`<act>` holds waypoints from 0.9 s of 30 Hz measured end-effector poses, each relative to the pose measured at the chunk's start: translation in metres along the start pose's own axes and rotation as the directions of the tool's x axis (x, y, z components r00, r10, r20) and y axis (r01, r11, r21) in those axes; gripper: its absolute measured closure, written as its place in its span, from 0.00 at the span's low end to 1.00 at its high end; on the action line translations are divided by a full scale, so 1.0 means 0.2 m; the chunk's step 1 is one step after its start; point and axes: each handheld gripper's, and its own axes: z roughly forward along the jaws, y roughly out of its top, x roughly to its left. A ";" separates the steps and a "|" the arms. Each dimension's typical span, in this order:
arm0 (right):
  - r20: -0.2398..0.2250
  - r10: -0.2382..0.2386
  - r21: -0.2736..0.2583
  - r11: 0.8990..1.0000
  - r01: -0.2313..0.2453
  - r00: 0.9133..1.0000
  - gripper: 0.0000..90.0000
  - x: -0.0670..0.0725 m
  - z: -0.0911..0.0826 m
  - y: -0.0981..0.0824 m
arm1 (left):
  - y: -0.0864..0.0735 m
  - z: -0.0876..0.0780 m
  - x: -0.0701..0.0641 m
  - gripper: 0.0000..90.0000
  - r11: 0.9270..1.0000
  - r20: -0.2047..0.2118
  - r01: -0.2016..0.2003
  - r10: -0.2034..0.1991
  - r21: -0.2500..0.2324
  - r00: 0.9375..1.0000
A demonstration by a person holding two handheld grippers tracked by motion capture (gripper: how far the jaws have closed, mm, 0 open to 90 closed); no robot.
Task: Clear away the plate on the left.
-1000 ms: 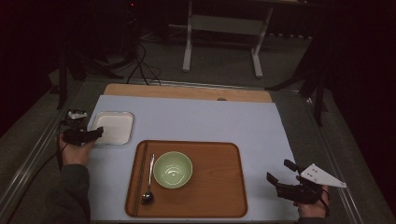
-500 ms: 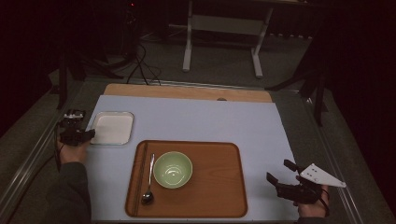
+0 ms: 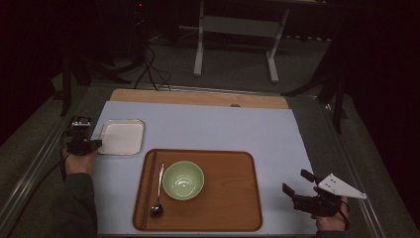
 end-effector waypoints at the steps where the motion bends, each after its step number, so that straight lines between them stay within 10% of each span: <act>1: 0.000 0.001 0.001 1.000 -0.001 1.000 0.16 0.00 0.00 0.00 | 0.00 0.00 0.00 0.94 1.000 0.000 0.000 0.000 0.000 1.000; 13: -0.002 -0.001 0.001 1.000 0.001 1.000 0.16 0.00 0.00 0.00 | 0.00 0.02 -0.03 0.96 1.000 0.044 0.023 -0.024 0.017 0.999; 18: 0.001 0.001 0.000 1.000 -0.001 1.000 0.16 0.00 0.00 0.00 | 0.01 -0.01 0.01 1.00 0.993 0.132 0.114 -0.112 -0.013 0.985; 27: 0.002 -0.001 -0.002 1.000 0.001 1.000 0.16 0.00 0.00 0.00 | 0.03 -0.07 -0.01 1.00 0.991 0.145 0.133 -0.127 -0.033 0.981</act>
